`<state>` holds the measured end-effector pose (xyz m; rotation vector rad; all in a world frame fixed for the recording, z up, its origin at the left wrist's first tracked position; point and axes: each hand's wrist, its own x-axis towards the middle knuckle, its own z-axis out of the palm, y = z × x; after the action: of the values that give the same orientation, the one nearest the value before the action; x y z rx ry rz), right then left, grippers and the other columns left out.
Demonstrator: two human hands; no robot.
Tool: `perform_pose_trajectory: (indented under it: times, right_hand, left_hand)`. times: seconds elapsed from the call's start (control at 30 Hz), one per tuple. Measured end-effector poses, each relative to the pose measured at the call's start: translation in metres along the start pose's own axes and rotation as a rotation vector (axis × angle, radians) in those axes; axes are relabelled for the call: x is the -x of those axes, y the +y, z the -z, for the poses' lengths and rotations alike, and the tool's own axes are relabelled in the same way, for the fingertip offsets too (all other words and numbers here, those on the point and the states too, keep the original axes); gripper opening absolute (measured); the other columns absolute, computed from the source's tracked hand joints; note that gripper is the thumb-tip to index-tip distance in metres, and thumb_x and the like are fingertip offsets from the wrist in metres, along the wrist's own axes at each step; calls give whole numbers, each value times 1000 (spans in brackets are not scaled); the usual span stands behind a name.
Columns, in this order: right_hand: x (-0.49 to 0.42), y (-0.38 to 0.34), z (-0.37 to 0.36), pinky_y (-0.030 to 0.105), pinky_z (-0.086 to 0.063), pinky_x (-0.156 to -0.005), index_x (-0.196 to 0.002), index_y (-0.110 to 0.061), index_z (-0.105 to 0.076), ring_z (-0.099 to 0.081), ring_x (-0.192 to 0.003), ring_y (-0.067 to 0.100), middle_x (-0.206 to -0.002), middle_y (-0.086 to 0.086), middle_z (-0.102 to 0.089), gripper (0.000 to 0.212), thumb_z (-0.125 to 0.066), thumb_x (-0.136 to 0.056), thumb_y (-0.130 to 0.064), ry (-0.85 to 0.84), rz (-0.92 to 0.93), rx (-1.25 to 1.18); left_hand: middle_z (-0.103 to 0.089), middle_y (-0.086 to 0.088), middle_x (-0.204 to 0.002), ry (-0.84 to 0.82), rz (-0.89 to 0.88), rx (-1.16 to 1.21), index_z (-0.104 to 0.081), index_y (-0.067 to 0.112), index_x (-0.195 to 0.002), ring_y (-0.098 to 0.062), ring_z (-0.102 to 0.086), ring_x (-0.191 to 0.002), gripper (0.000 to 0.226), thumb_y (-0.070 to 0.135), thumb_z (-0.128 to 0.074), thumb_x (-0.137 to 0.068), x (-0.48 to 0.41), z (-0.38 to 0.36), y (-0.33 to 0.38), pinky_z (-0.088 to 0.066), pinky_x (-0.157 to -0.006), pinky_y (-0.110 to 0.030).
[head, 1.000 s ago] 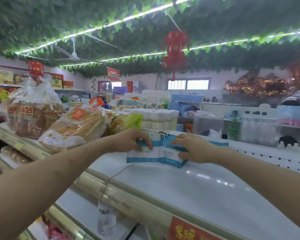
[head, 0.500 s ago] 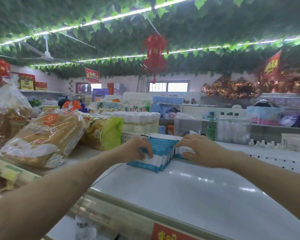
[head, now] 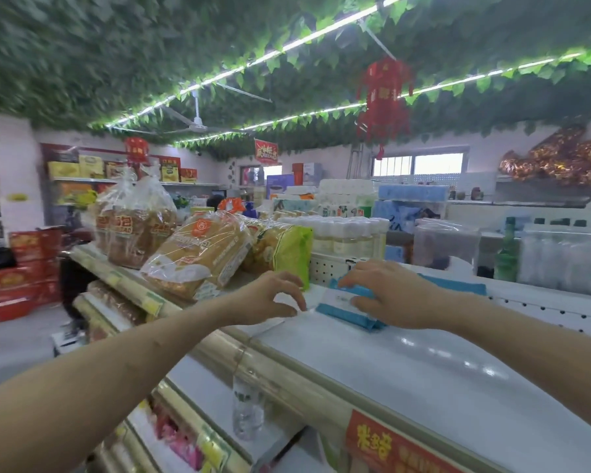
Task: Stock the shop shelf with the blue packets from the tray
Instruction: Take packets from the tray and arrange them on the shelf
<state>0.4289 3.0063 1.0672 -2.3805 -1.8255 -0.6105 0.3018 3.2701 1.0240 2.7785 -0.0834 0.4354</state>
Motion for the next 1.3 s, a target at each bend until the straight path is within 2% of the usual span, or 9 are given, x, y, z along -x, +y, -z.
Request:
perform_pose_trajectory:
  times: [0.23,0.4,0.57,0.63,0.77,0.93,1.03,1.13,1.3]
  right_hand:
    - [-67,-91,-13,41,-46,-102,-133,-29,-58,-56,-117,17,-125,-7,-63,35,-55,-101,-39,-4,221,-143]
    - [-93,-212,-16,41,-50,-95,-127,-31,-61,-60,-109,16,-121,-8,-65,30,-55,-99,-40,-24,396,-226]
    - [-92,-359,-28,41,-52,-94,-131,-33,-57,-59,-109,16,-122,-8,-64,35,-52,-97,-43,-106,580,-298]
    - [-83,-427,-41,40,-52,-94,-134,-35,-56,-60,-112,17,-126,-8,-62,39,-52,-95,-41,-147,640,-343]
    - [-42,-565,-74,34,-48,-99,-137,-28,-58,-60,-114,17,-128,-5,-61,39,-58,-98,-33,-306,781,-447]
    - [23,-703,-120,34,-47,-99,-139,-26,-57,-58,-115,18,-133,-1,-57,41,-59,-99,-33,-502,947,-454]
    - [61,-758,-146,34,-45,-99,-142,-23,-56,-58,-117,18,-139,0,-54,41,-56,-101,-30,-645,1009,-428]
    - [88,-793,-169,34,-40,-106,-142,-22,-56,-52,-129,21,-144,2,-51,40,-55,-103,-28,-716,1032,-372]
    - [104,-818,-201,34,-38,-112,-142,-21,-57,-48,-136,22,-152,2,-46,41,-56,-101,-26,-730,943,-342]
  left_hand:
    - [-55,14,-134,95,256,-99,-73,34,-114,0,-50,-124,18,30,-68,-97,159,71,-17,-42,-104,-26]
    - [-55,25,-124,152,507,-118,-69,45,-115,5,-55,-116,22,35,-68,-95,304,114,-14,-49,-99,-28]
    - [-62,23,-116,156,704,-140,-70,37,-118,4,-59,-107,25,27,-69,-95,465,126,3,-53,-98,-34]
    - [-63,24,-113,139,781,-138,-69,38,-119,3,-61,-106,28,27,-70,-94,536,117,12,-53,-97,-30]
    - [-63,12,-119,50,914,-179,-68,29,-127,-1,-60,-104,33,24,-69,-94,678,83,37,-45,-88,-10]
    - [-62,12,-119,-2,1128,-66,-66,28,-128,-5,-61,-106,34,27,-66,-94,838,18,72,-49,-94,-22]
    - [-59,14,-121,-48,1236,-29,-64,27,-128,-6,-59,-109,34,24,-66,-94,906,-25,93,-42,-88,-13]
    - [-58,7,-123,-85,1324,14,-63,27,-129,-12,-57,-113,36,23,-65,-93,950,-63,108,-39,-88,-18]
    - [-55,-8,-137,-24,1338,-7,-66,16,-129,-23,-50,-129,38,15,-64,-91,969,-103,115,-30,-113,-28]
